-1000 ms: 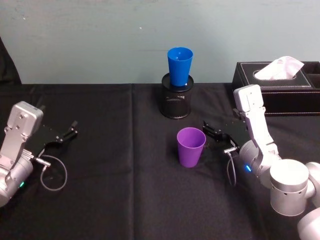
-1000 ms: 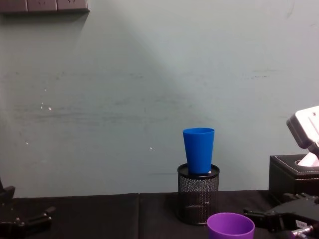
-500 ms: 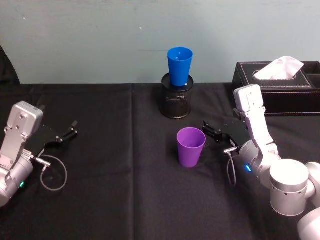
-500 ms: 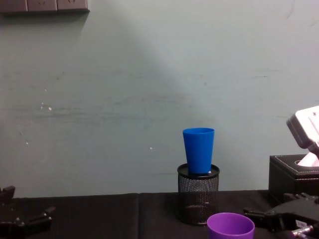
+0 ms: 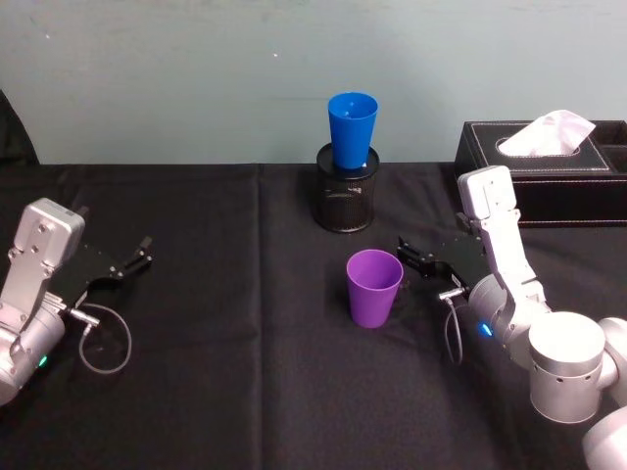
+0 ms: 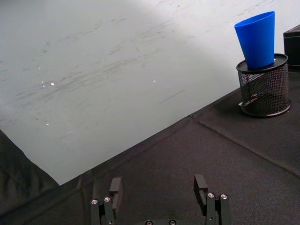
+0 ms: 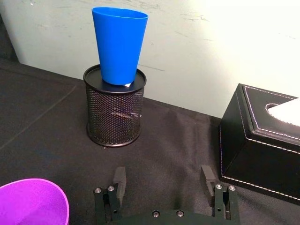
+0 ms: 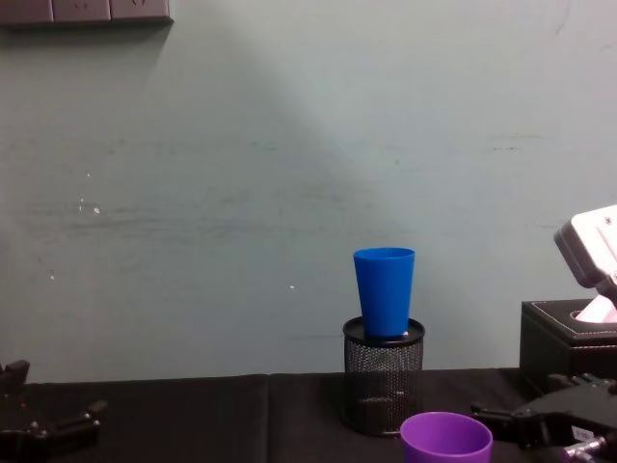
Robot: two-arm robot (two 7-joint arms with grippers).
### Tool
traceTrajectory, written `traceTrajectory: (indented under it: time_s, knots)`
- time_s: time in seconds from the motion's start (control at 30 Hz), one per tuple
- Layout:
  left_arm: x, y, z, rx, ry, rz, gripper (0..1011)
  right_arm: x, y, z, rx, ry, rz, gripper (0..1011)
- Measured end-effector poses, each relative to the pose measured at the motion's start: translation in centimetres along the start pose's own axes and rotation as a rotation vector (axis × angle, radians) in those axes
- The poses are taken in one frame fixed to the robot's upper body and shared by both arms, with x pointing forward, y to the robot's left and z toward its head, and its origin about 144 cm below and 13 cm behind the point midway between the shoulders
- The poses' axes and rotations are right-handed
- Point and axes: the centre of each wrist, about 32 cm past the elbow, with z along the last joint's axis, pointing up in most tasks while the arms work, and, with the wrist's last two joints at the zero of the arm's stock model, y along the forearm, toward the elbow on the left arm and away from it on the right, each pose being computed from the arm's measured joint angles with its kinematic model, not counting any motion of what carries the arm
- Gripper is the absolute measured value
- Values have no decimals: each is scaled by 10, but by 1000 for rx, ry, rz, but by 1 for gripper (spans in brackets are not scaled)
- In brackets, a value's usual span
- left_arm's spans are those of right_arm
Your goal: Pick up one cup with a gripper and tap it against the other cup.
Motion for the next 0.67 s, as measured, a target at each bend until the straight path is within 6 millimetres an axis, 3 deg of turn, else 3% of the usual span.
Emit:
traceTrajectory:
  time_s: [0.67]
  knots:
    - [0, 0, 0, 0, 0, 0, 1000, 0, 0, 0, 0, 0, 0, 1003]
